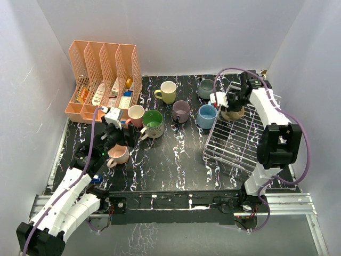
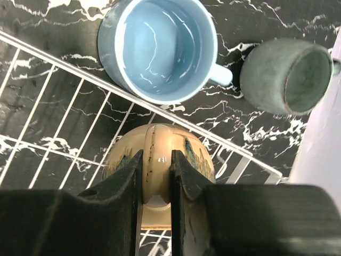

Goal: Load the cups into the dish rack
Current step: Pick up the cup from the dish rack.

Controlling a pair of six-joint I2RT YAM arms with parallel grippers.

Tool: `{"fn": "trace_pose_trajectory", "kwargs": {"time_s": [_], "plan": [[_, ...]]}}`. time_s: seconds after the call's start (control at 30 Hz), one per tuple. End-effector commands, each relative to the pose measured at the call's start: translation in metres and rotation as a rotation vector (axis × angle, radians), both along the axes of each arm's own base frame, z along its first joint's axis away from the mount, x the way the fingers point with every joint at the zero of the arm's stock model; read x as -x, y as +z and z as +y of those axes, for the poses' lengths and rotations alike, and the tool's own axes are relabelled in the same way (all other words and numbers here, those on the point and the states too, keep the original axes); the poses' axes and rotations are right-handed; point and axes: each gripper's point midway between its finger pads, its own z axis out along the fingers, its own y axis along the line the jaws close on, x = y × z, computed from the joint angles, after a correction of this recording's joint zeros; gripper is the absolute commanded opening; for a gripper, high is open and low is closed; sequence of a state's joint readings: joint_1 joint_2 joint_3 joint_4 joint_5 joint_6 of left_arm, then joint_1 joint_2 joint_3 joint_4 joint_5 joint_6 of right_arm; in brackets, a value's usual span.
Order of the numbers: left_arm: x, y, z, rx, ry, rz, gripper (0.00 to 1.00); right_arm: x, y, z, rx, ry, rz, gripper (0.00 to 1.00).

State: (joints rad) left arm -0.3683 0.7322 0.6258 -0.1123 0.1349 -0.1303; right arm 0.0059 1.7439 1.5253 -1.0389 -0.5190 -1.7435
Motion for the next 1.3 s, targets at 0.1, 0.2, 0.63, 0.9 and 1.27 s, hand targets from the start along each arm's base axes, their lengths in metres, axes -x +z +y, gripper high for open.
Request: {"fn": "trace_pose_trajectory", "kwargs": {"time_s": [0.1,0.2,0.63,0.9,1.27], "plan": [[0.007,0.016,-0.020,0.082,-0.107,-0.040,0.97,-0.031,0.102,-0.004,-0.356,-0.320,-0.142,0.08],[0.010,0.024,-0.036,0.208,-0.143,-0.019,0.97,-0.032,0.124,-0.001,-0.481,-0.424,-0.165,0.08],[0.025,0.054,-0.116,0.606,-0.211,0.132,0.87,-0.021,0.150,-0.022,-1.007,-0.716,-0.223,0.08],[0.009,0.040,-0.188,0.401,-0.218,0.148,0.80,-0.018,0.145,-0.033,-1.180,-0.860,-0.102,0.08],[-0.025,0.010,-0.276,0.229,-0.270,0.176,0.80,-0.002,0.118,-0.037,-1.300,-0.794,-0.130,0.08]]}}
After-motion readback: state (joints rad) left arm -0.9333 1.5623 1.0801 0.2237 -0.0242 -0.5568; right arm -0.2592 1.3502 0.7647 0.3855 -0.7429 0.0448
